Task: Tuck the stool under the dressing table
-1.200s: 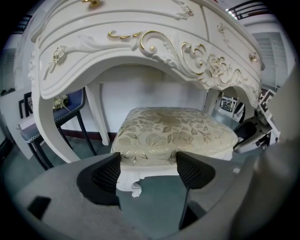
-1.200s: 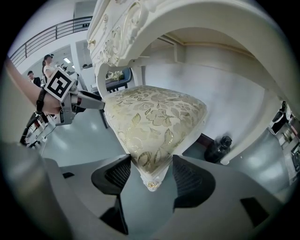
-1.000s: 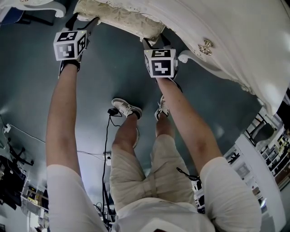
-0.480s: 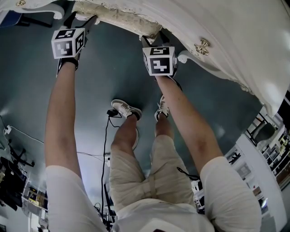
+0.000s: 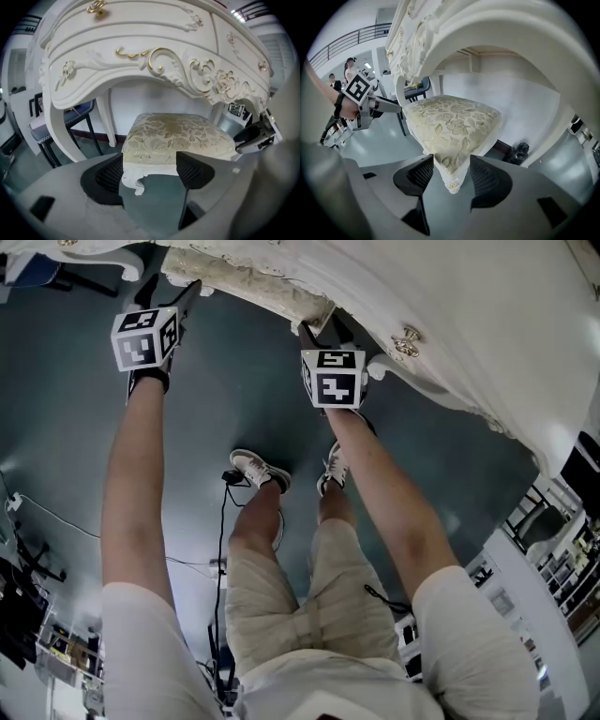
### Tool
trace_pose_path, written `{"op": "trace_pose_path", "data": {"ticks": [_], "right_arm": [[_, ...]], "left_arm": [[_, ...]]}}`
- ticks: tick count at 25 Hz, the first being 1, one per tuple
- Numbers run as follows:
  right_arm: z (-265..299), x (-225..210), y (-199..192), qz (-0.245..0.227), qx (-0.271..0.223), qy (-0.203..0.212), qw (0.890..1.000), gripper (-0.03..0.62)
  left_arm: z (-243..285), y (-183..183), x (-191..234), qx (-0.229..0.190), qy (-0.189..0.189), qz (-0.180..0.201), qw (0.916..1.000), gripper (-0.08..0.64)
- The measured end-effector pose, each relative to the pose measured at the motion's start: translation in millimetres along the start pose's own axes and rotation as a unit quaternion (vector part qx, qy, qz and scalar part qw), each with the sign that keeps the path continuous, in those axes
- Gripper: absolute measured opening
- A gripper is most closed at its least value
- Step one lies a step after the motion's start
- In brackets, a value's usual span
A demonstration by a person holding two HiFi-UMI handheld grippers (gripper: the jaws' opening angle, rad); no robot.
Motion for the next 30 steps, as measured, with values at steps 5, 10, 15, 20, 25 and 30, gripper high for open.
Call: {"op": "trace_pose_path", "data": {"ticks": [5, 10, 15, 20, 25, 30], "right_arm": [[-24, 6, 20, -0.011, -0.010, 0.011, 1.000, 0.209], [-54, 11, 45, -0.034, -0.024, 0.024, 0.999, 0.097], [-89, 25, 71, -0.054, -0.024, 0.039, 0.998, 0.002], [-132, 46, 89, -0.085, -0.020, 0.094, 0.992, 0.002], [-183, 62, 111, -0.087, -0.023, 0.112, 0.990, 0.002], [-233, 65, 135, -0.077, -0.044, 0.114, 0.990, 0.002]], "left_arm": [[-29, 16, -11, -0.007, 0.012, 0.009, 0.9999, 0.239], [-56, 44, -31, -0.037, 0.001, -0.016, 0.9992, 0.150], [-97, 66, -38, -0.060, 0.015, -0.053, 0.9966, 0.043], [-146, 79, -56, -0.066, 0.011, -0.088, 0.9939, 0.028], [-198, 83, -85, -0.046, -0.032, -0.103, 0.9931, 0.015], [-246, 86, -107, -0.013, -0.051, -0.087, 0.9948, 0.015]]}}
Point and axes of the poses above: the fingertips, and each gripper's own axes: z forward along the fingers, x to its left, y out of its top, the point moved 2 cm from there along -z, backward along the fingers, and after that the axes turned 10 degrees about -x, right-handed, at the moved point
